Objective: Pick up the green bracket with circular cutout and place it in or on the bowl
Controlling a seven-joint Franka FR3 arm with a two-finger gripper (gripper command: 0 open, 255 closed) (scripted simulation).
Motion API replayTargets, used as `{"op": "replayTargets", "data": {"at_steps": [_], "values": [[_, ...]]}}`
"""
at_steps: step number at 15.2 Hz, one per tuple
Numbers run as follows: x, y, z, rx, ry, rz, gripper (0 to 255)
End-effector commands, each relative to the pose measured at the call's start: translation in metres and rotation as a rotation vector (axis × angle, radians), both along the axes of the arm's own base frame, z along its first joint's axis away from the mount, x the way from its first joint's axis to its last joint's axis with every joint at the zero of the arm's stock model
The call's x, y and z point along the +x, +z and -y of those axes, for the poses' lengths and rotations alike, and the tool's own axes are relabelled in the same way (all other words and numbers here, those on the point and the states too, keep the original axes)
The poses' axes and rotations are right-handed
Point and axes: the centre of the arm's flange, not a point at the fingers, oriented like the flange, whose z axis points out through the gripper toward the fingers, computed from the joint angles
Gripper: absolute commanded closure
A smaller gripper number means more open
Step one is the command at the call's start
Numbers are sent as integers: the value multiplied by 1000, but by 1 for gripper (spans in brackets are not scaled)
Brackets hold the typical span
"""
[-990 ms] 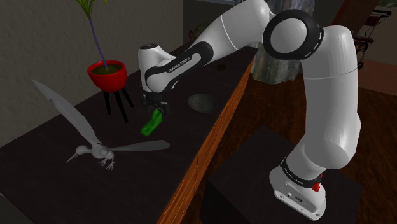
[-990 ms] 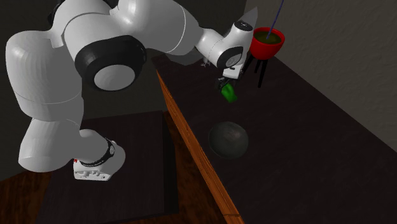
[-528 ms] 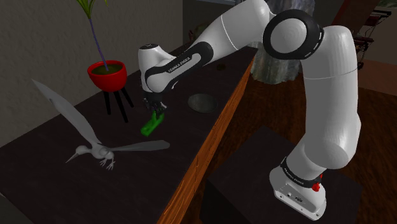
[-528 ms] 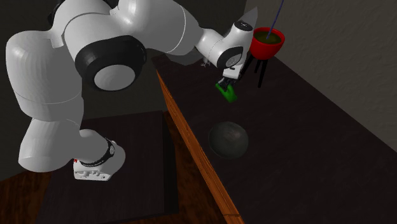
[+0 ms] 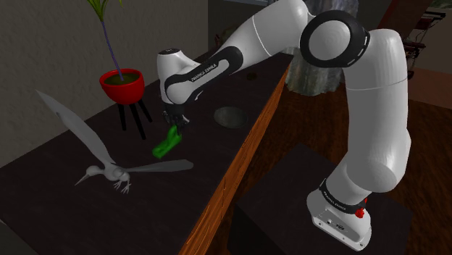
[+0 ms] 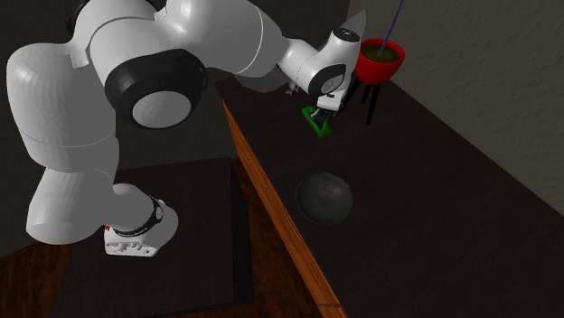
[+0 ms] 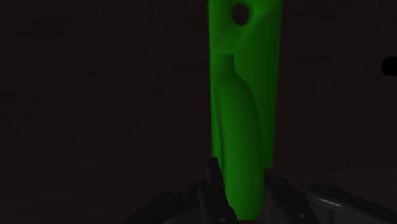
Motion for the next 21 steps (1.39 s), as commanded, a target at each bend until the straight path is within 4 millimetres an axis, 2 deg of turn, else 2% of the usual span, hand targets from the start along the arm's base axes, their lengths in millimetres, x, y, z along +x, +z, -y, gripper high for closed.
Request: {"op": "replayTargets", "data": {"at_steps": [1, 21], "values": [[-1, 6, 1, -2, -1, -4, 255], [-1, 111, 1, -2, -1, -4, 255]]}}
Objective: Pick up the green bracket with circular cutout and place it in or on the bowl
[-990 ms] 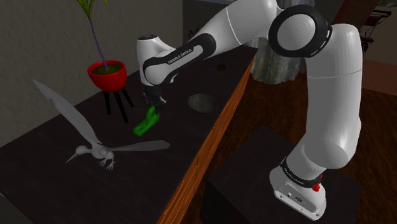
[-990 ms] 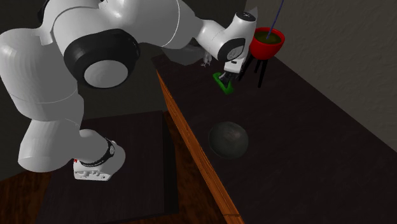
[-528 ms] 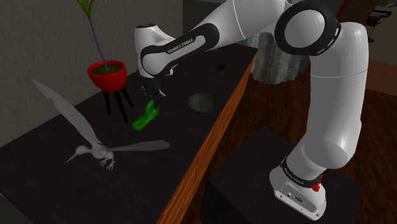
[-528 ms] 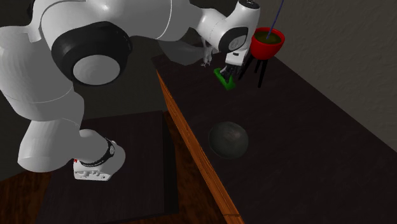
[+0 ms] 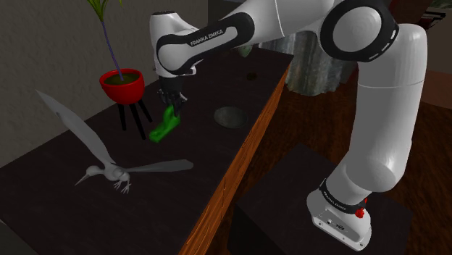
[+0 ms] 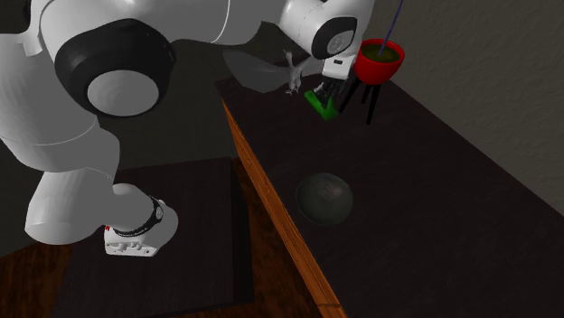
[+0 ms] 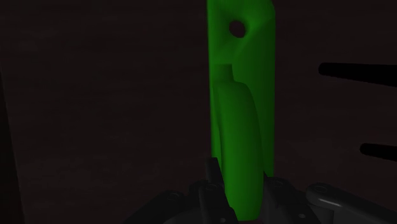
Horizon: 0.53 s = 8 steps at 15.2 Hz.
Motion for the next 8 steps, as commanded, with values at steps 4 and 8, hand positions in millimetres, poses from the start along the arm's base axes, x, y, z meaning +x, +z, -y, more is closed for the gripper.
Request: {"op": "replayTargets", "data": {"at_steps": [4, 8], "values": [[-8, 12, 40, 0, 0, 0, 255], [-20, 14, 91, 0, 0, 0, 255]]}}
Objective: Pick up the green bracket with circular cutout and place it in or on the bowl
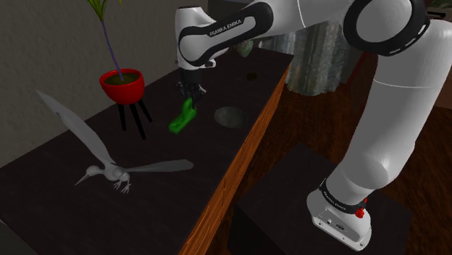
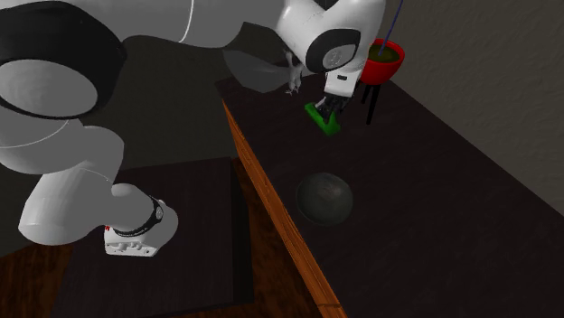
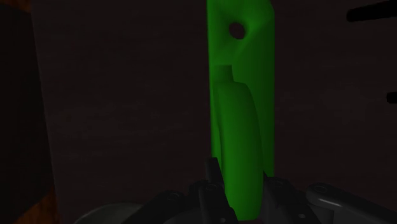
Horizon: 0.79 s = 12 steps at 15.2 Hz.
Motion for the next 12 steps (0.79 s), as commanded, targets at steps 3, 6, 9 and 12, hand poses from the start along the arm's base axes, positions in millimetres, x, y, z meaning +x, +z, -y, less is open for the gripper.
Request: {"op": "replayTargets", "data": {"at_steps": [3, 6, 9, 12], "values": [[-12, 4, 53, 0, 1, 0, 255], [-21, 6, 92, 0, 1, 0, 255], [-29, 8, 131, 0, 1, 0, 255], [-38, 10, 169, 0, 1, 0, 255]]}}
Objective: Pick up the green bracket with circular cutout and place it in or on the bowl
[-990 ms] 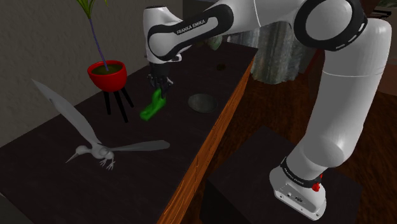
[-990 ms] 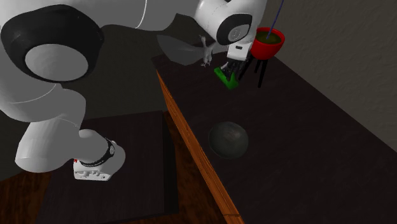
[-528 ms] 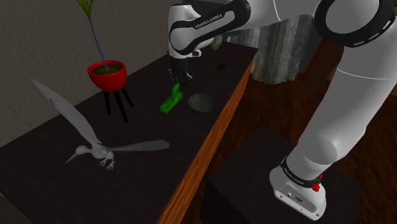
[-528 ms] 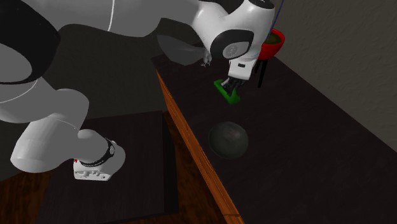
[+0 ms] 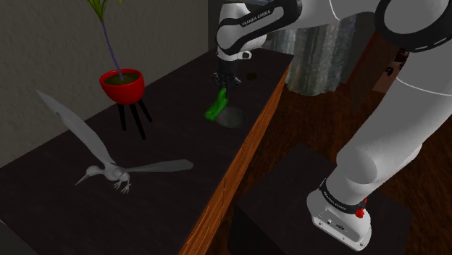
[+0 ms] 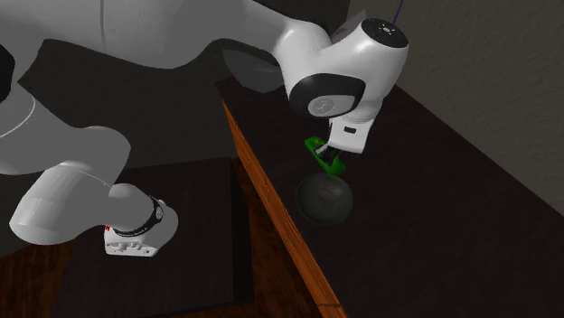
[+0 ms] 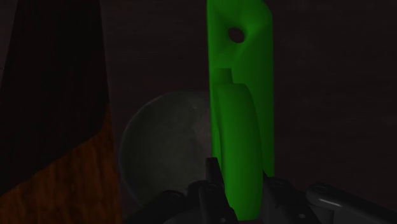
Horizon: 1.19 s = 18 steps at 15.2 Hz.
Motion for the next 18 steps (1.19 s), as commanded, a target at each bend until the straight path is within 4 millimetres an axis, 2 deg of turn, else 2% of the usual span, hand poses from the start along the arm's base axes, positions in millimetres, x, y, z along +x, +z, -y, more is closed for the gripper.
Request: {"op": "replayTargets", "data": {"at_steps": [1, 4, 5, 18], "values": [[-6, 2, 27, 0, 2, 0, 255], [-14, 4, 65, 0, 2, 0, 255], [-15, 4, 70, 0, 2, 0, 255], [-15, -64, 70, 0, 2, 0, 255]]}}
